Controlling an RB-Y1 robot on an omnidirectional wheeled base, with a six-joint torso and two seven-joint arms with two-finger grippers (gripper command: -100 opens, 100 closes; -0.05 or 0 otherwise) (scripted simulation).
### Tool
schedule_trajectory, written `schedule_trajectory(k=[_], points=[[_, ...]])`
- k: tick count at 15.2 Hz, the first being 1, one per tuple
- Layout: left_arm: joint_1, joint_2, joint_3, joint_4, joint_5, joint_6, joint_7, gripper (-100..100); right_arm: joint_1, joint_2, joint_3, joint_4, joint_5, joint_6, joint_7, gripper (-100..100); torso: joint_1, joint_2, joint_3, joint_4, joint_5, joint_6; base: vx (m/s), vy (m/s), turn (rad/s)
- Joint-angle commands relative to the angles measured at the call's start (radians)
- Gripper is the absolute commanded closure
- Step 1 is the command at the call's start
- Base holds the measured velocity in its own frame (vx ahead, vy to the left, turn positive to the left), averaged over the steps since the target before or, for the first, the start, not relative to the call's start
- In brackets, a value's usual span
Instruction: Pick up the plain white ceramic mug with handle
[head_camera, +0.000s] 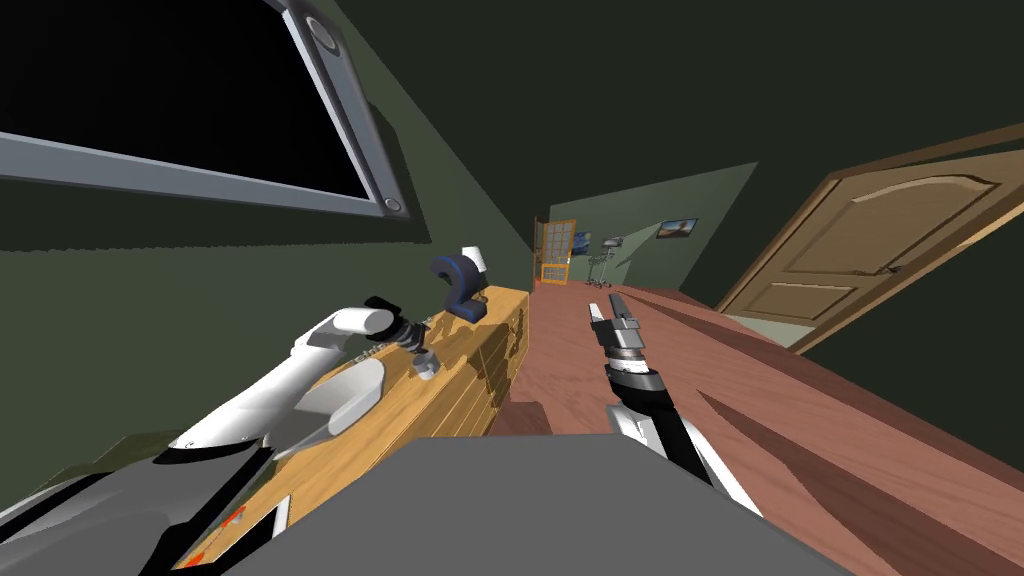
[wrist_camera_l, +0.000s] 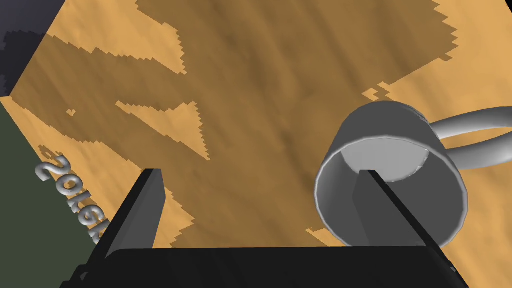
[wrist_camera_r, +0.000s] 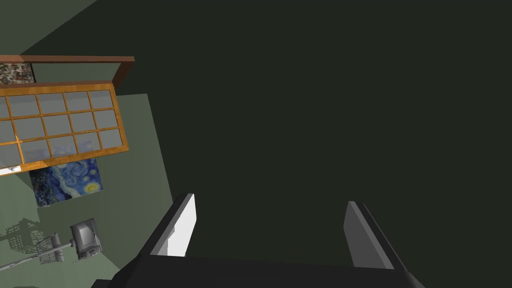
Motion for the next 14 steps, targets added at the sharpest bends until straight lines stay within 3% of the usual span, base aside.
schedule_trajectory(k=[1, 14], points=[[-0.007, 0.012, -0.007, 0.021, 0.020, 0.050, 0.011, -100, 0.000, 0.000, 0.000, 0.000, 0.000, 0.000, 0.000, 0, 0.000, 0.000, 0.000, 0.000, 0.000, 0.000, 0.034, 0.033, -0.106], [-0.011, 0.067, -0.065, 0.141, 0.134, 0.297, 0.068, -100, 0.000, 0.000, 0.000, 0.000, 0.000, 0.000, 0.000, 0, -0.002, -0.002, -0.001, 0.000, 0.000, 0.000, 0.038, 0.018, -0.090]])
